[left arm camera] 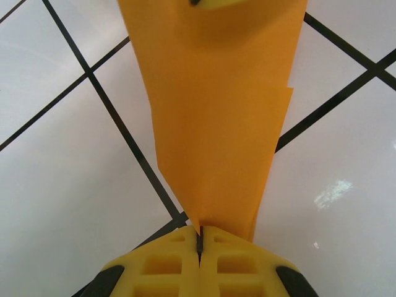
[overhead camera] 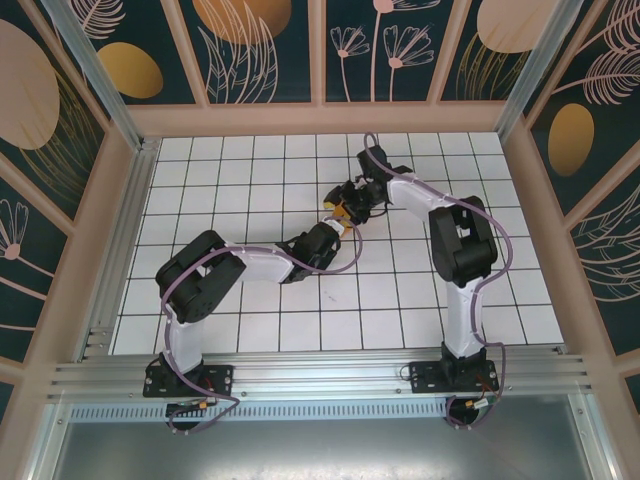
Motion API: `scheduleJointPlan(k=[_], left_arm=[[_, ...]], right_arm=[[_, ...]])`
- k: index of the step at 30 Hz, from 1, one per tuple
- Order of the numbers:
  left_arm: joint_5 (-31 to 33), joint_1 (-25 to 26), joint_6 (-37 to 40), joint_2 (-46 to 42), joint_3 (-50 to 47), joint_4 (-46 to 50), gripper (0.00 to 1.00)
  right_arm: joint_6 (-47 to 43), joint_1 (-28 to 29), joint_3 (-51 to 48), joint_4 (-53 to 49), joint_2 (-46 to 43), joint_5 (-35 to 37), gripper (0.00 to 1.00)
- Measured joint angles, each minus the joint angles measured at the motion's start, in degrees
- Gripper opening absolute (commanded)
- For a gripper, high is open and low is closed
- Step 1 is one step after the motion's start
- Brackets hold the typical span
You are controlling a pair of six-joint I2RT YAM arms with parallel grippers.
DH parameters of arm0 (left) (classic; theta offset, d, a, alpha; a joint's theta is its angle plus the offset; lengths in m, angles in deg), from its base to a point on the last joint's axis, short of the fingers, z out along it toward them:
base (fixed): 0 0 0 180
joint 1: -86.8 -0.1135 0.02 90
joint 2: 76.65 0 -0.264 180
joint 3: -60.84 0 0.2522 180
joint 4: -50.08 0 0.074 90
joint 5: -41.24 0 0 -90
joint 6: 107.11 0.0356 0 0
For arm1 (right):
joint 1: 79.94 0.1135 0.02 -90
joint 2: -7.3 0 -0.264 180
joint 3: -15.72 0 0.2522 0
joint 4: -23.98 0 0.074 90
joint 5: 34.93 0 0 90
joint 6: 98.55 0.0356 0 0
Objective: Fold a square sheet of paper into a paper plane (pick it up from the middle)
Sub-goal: Fold the wing for the fifth time at the center of the table.
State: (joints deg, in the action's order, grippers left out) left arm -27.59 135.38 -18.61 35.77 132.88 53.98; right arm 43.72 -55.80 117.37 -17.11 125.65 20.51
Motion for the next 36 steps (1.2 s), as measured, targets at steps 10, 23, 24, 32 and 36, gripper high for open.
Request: scheduleJointPlan(k=[10, 23, 24, 32, 36], left_arm=[[0.55, 0.09, 0.04, 0.15, 0.20, 0.00, 0.05], [0.52, 0.09, -0.02, 0.15, 0.20, -0.02, 0.10], [0.52, 0.09, -0.04, 0.15, 0.22, 0.00, 0.12], [-0.15, 0.07, -2.25, -0.28, 0.68, 1.09, 0.37], [-2.27, 0.07, -3.96, -2.25, 0.66, 2.67, 0.48]], right_arm=[[-2.47, 0.17, -0.02, -3.17, 0.00, 1.27, 0.24], [-4.09, -0.48, -0.31, -4.42, 0.00, 5.01, 0.08], [-4.31, -0.48, -0.33, -4.44, 0.00, 5.09, 0.06], [-6.73, -0.59, -3.37, -2.21, 0.00, 6.71, 0.01], [-8.70, -0.70, -5.60, -1.09, 0.00, 7.65, 0.00]])
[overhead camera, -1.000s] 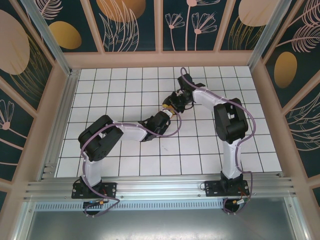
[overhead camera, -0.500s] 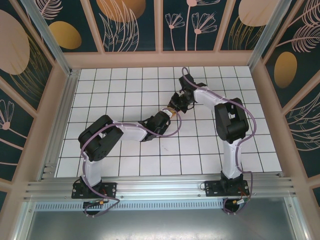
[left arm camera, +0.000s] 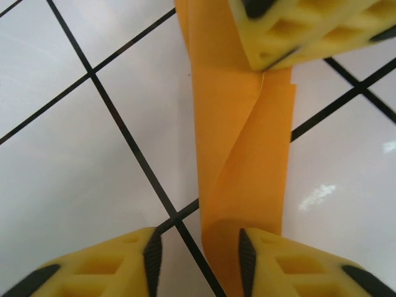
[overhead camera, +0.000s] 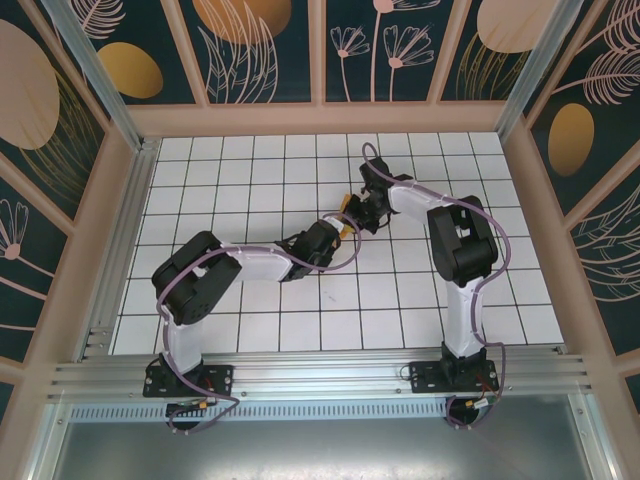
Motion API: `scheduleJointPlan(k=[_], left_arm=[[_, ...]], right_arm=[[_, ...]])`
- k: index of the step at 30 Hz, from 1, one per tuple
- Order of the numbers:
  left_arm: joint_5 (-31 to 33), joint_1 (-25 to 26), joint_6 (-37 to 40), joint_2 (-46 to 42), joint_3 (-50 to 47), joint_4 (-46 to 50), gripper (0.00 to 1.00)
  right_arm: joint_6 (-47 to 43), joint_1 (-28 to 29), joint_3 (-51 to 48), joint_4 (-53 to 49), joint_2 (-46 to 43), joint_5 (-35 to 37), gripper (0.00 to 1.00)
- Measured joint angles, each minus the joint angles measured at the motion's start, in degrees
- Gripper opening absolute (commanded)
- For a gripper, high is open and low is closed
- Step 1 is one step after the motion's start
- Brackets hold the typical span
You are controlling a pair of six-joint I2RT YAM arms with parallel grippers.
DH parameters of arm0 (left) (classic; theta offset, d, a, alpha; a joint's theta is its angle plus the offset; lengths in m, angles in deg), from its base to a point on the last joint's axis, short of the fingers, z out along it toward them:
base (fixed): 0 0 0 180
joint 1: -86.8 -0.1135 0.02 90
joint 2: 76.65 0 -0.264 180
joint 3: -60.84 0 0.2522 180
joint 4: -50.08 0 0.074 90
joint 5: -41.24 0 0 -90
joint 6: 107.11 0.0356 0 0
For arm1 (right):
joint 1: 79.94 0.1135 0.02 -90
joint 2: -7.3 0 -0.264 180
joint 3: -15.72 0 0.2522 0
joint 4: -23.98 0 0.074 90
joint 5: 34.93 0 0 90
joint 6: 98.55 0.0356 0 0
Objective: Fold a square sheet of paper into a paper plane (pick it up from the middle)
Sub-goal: Fold the wing for the fifth time at the center of the table.
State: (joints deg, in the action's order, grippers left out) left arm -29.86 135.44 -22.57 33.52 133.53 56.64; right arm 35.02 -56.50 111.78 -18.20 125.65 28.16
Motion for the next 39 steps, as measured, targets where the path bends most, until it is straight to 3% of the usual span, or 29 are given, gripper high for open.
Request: scheduleJointPlan(k=[5, 10, 16, 23, 29, 39], left_arm=[[-3.45, -0.55, -3.26, -5.27, -0.48, 1.01, 0.57], [-10.45, -4.31, -9.92, -10.51, -2.08, -0.33, 0.59], [-21.53, -10.88, -21.14, -10.82, -3.45, -2.29, 0.52], [-33.55, -12.00, -30.12, -5.75, -3.28, -7.23, 0.42], [-37.03, -12.00, -31.98, -2.23, -2.10, -7.54, 0.38], [-36.46, -12.00, -29.64, 1.60, 3.85, -4.57, 0.31]], right_arm=[[-3.56, -0.28, -2.10, 2.10, -0.02, 1.07, 0.00], [-8.74, -0.63, -3.67, 3.80, -0.46, 1.92, 0.00], [-15.56, -0.74, -3.72, 4.92, -1.18, 2.91, 0.00], [-21.05, -0.81, -3.72, 5.11, -1.18, 4.31, 0.00], [-24.04, -0.81, -3.28, 5.03, -1.18, 5.09, 0.00], [-27.19, -0.74, -0.92, 4.87, -1.18, 5.92, 0.00]])
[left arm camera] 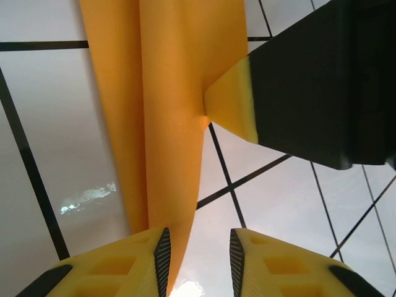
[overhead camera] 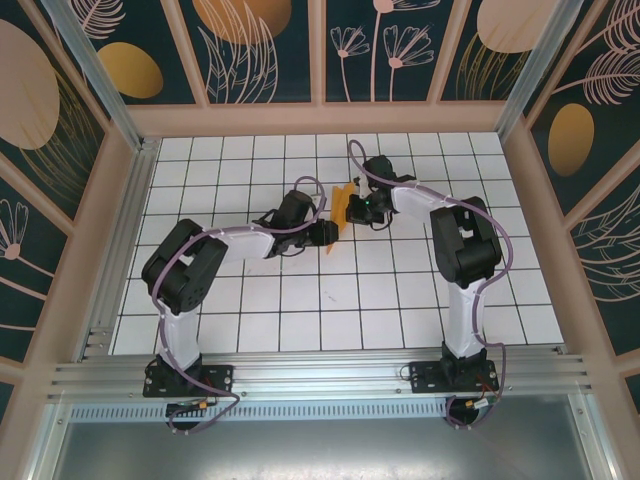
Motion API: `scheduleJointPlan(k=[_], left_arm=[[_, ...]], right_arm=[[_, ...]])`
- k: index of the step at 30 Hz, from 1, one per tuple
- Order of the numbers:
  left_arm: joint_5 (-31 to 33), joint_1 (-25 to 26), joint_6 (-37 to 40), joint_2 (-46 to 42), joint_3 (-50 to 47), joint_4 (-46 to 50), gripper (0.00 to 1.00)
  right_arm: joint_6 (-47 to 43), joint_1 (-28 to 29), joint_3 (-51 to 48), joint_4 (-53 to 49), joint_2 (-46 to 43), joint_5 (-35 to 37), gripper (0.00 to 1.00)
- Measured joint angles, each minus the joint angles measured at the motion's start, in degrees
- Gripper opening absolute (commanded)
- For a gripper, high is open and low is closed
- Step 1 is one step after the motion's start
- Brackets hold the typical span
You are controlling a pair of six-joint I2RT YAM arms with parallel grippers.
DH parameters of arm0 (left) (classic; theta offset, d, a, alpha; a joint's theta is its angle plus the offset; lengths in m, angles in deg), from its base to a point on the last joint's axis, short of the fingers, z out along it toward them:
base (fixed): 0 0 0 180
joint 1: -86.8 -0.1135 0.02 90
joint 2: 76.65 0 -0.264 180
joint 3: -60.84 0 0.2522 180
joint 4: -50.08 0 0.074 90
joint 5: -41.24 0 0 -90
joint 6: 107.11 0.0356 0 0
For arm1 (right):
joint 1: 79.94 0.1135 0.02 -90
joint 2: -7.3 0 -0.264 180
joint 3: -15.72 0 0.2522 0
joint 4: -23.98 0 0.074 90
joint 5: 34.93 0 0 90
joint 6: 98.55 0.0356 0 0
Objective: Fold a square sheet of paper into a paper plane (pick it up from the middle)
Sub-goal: Fold the wing for the fifth time at the center of the table.
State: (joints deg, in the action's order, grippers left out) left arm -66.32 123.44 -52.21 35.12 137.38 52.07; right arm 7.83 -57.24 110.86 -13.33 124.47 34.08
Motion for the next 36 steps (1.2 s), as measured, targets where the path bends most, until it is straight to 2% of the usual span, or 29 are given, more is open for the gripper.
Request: scheduleJointPlan(k=[8, 14, 16, 20, 27, 36], left_arm=[[2.97, -0.02, 2.36, 2.45, 2.93, 3.21, 0.30], [4.11, -2.69, -0.09, 4.33, 6.01, 2.99, 0.11], [4.85, -3.96, -1.99, 5.05, 7.26, 2.69, 0.08], [4.92, -5.70, -5.01, 8.68, 11.85, 2.62, 0.07], [4.07, -5.57, -6.58, 16.35, 21.40, 4.55, 0.06], [3.17, -5.53, -6.54, 18.93, 24.92, 8.92, 0.00]], right_arm=[[-1.14, 0.20, 0.02, -0.48, 0.02, 0.61, 0.00], [-2.03, 0.28, 0.66, -0.81, 0.11, 0.61, 0.00], [-2.40, 0.28, 0.81, -0.85, 0.11, 0.61, 0.00], [-2.64, 0.28, 0.90, -0.85, 0.11, 0.61, 0.00], [-3.02, 0.39, 0.96, -0.87, 0.11, 0.59, 0.00], [-3.08, 0.70, 1.33, -0.98, 0.11, 0.59, 0.00]])
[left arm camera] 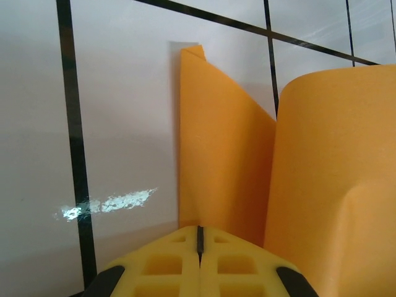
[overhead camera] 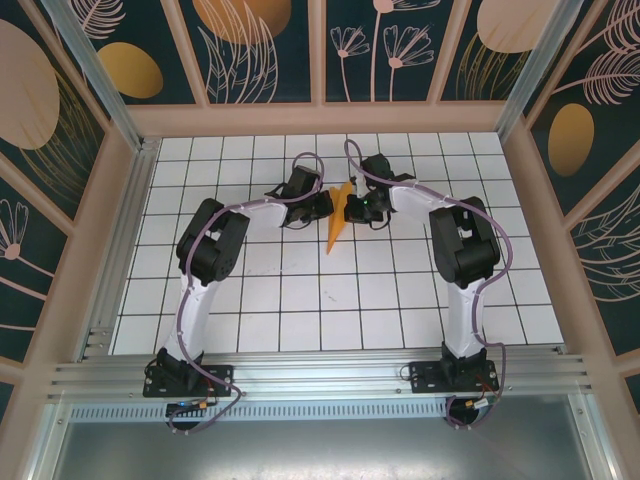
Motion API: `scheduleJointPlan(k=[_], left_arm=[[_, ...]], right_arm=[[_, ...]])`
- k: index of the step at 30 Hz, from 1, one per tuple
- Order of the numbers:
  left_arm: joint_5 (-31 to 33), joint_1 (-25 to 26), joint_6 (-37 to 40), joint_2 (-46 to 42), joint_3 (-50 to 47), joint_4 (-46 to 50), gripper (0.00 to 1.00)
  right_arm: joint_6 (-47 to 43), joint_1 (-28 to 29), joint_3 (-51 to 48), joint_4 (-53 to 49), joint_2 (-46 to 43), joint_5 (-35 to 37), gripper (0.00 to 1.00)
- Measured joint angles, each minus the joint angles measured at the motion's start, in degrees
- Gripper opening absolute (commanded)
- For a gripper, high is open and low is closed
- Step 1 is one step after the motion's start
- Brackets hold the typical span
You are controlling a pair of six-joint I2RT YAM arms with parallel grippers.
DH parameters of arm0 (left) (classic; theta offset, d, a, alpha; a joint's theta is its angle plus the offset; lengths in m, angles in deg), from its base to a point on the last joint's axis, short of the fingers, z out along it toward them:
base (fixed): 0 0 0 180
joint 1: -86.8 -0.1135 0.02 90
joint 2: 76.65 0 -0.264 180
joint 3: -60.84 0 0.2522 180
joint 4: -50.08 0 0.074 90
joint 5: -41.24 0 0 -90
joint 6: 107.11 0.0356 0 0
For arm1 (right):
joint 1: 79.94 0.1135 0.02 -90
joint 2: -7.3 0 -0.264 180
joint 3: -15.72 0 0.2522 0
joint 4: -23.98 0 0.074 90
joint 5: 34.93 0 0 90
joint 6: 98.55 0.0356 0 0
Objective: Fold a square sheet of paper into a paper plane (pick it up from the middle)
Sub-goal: Fold the wing for the fifth time at the center of the table.
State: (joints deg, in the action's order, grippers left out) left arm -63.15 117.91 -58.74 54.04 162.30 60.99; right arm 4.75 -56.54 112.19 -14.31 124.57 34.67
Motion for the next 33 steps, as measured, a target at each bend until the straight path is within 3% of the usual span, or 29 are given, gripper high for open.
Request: scheduleJointPlan(k=[33], left_arm=[[-0.81, -0.04, 3.41, 0.46, 1.57, 2.27, 0.00]], right_arm=[[-3.87, 0.33, 5.77, -1.97, 6.64, 1.07, 0.00]])
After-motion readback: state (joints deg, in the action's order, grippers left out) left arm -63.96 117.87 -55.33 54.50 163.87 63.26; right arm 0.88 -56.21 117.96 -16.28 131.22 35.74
